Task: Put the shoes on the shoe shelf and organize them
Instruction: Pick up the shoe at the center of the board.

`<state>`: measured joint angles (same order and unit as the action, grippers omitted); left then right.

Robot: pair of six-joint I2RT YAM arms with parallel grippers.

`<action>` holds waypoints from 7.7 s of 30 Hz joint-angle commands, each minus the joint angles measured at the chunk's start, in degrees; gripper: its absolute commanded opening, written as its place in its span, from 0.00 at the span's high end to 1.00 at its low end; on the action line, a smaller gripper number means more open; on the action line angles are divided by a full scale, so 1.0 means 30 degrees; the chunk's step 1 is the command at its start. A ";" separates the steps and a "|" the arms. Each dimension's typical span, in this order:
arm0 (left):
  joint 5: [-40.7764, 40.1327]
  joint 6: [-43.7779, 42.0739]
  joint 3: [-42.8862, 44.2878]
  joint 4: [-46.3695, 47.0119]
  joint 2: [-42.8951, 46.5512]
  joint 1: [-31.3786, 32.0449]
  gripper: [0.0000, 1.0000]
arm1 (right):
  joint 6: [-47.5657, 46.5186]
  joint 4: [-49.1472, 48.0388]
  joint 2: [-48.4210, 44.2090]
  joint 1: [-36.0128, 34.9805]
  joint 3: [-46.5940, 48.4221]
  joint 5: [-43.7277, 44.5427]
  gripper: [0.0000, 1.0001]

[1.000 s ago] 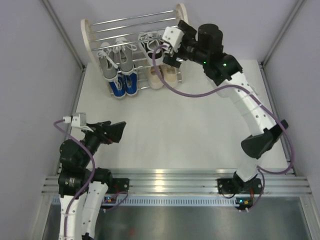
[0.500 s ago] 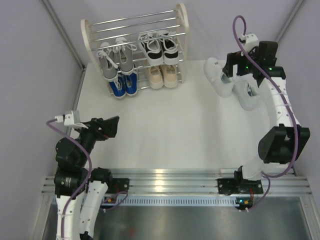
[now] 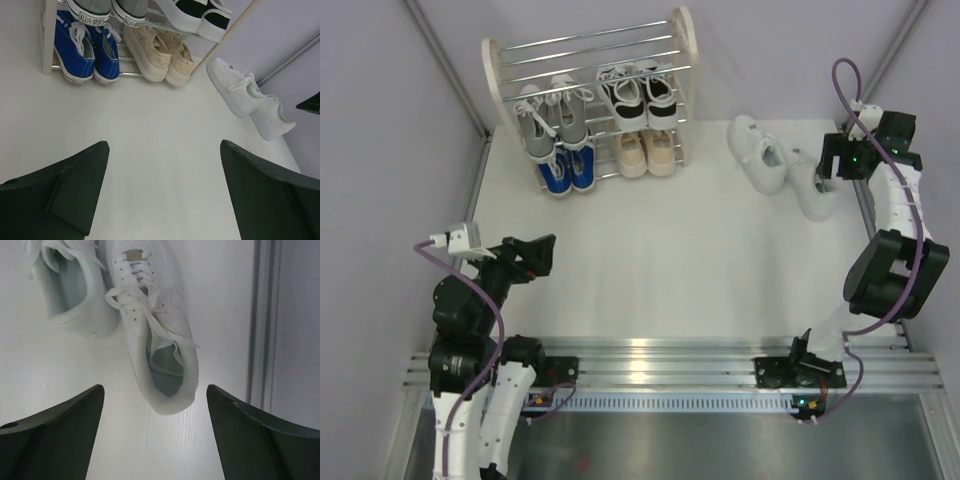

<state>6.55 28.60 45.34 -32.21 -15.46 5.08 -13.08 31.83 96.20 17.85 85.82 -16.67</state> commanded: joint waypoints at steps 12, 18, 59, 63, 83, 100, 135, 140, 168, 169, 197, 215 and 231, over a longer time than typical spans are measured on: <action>0.0308 0.0046 -0.0729 -0.0104 0.0642 -0.0024 0.02 | -0.3668 0.0287 0.1094 0.2137 -0.0865 -0.0802 0.31; 0.0542 0.0251 -0.0759 -0.0105 0.0789 -0.0053 0.02 | -0.3140 0.0375 0.2882 0.2020 -0.0072 -0.1094 0.38; 1.1002 1.1411 -0.6354 1.3399 -0.1553 -0.0024 0.02 | -0.1440 0.0899 -0.4731 -0.0117 0.2448 -0.0593 1.00; 1.0475 1.1444 -0.6033 1.3723 -0.2226 0.0122 0.02 | -0.1440 0.2189 -0.6342 -0.1609 0.1922 -0.1825 1.00; 0.4499 0.8749 -0.2985 1.5481 -1.0841 0.9467 0.02 | -0.2289 0.3422 -0.9186 -1.4210 -0.1712 -0.5138 1.00; -0.1070 0.6169 -0.3454 1.3106 -0.7707 0.9468 0.02 | -0.2231 0.3773 -1.0154 -1.4064 -0.1800 -0.5430 1.00; 0.5169 0.9685 -0.2282 1.4837 -0.9142 0.9468 0.02 | -0.1353 0.3510 -1.1003 -1.2863 -0.1889 -0.7688 1.00; 0.4704 0.9714 -0.2575 1.3492 -0.8528 0.9468 0.02 | -0.1147 0.3158 -1.1150 -1.2746 -0.1800 -0.7511 1.00; 0.4407 1.2673 -0.4245 1.5159 -0.7325 0.7800 1.00 | -1.0916 0.6024 -1.2936 -1.2804 -0.3327 -1.0499 0.33; 0.4787 1.2674 -0.4187 1.4927 -0.7355 0.7537 1.00 | -1.1831 0.6580 -1.2995 -1.2775 -0.3121 -1.0644 0.30; 0.9828 1.4021 -0.3250 1.5540 -0.8409 0.4782 1.00 | -3.0380 1.7982 -1.1852 -1.5322 -0.2619 -0.8424 0.39; 1.3724 1.1853 0.0647 1.2053 -1.1778 0.3639 1.00 | -3.2814 1.7924 -1.1588 -1.9015 -0.4172 -0.2065 0.54; 1.4868 1.1677 0.0648 1.2141 -1.1722 0.3258 1.00 | -2.1552 1.4387 -1.3257 -1.7201 -0.0392 -1.0233 0.23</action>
<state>48.18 62.22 43.83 -2.17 -53.32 15.31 -92.55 76.27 59.00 -35.66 82.59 -35.90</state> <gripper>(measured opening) 0.527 0.755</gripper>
